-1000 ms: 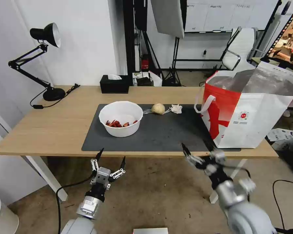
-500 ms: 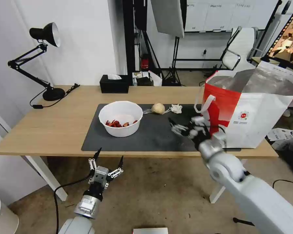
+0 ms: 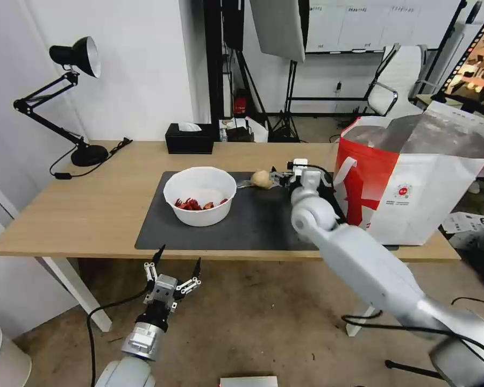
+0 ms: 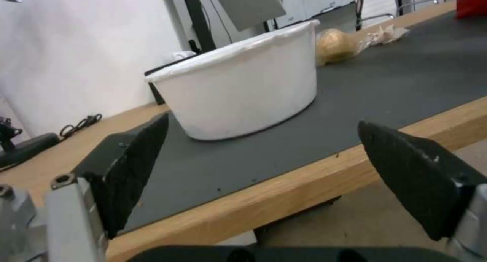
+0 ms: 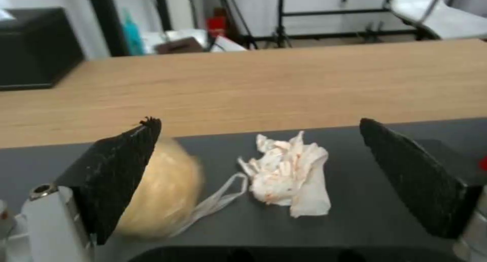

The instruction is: Pick up the trash from the table and place it into the takeout bag.

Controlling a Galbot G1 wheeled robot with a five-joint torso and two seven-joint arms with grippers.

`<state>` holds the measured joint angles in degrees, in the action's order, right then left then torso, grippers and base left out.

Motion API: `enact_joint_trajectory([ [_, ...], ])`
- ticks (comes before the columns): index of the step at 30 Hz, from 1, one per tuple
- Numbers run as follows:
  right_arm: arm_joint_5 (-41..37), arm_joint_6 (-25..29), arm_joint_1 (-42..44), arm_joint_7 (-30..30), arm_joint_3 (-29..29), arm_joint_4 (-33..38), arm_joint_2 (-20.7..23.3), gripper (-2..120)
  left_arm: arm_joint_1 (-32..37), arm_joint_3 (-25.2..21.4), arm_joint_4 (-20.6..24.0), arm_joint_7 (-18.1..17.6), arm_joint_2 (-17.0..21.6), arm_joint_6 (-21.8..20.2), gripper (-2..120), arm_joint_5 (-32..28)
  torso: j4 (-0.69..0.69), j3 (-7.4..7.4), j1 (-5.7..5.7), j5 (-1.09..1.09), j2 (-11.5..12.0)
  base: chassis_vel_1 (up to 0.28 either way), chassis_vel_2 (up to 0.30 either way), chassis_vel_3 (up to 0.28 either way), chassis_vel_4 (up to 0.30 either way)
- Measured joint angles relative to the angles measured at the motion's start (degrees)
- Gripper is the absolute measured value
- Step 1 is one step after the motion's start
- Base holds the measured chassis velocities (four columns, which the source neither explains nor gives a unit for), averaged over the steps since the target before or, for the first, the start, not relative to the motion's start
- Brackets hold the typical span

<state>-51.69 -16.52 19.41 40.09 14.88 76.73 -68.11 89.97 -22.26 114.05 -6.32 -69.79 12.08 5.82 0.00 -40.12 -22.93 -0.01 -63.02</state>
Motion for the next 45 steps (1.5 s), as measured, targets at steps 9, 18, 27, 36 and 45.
enact_joint_trajectory([
  [9, 1.9, -0.7, -4.2, 3.4, -0.9, -11.5, -5.8, 100, -0.7, 0.0, -0.9, 0.0, 0.1, 0.2, 100, -0.4, 0.0, 0.01, 0.0, -0.01, 0.0, 0.0, 0.0, 0.0, 0.0],
  [18, 2.6, -2.6, -7.4, 1.0, -1.0, -18.0, -8.6, 100, -1.2, -0.1, -1.2, 0.0, 0.5, 0.3, 100, -1.4, 0.0, 0.01, 0.01, 0.0, 0.0, 0.0, 0.0, 0.0, 0.0],
  [27, 2.6, -6.1, -8.4, 0.3, -0.3, -20.6, -9.2, 100, -1.3, -0.1, -1.2, 0.0, 0.7, 0.3, 100, -1.7, 0.0, 0.01, 0.0, 0.0, 0.0, 0.0, 0.0, 0.0, 0.0],
  [36, 2.3, -10.2, -8.5, -0.1, -0.3, -22.8, -9.0, 100, -1.1, -0.5, -0.9, -0.1, 0.6, 0.3, 100, -2.0, 0.0, 0.01, 0.01, 0.01, 0.0, 0.0, 0.0, 0.0, 0.0],
  [45, 2.3, -11.3, -8.8, -0.3, -1.2, -25.1, -9.7, 100, -1.1, -0.1, -1.0, -0.1, 0.4, 0.3, 100, -2.0, 0.0, 0.01, 0.01, 0.01, 0.0, 0.0, 0.0, 0.0, 0.0],
])
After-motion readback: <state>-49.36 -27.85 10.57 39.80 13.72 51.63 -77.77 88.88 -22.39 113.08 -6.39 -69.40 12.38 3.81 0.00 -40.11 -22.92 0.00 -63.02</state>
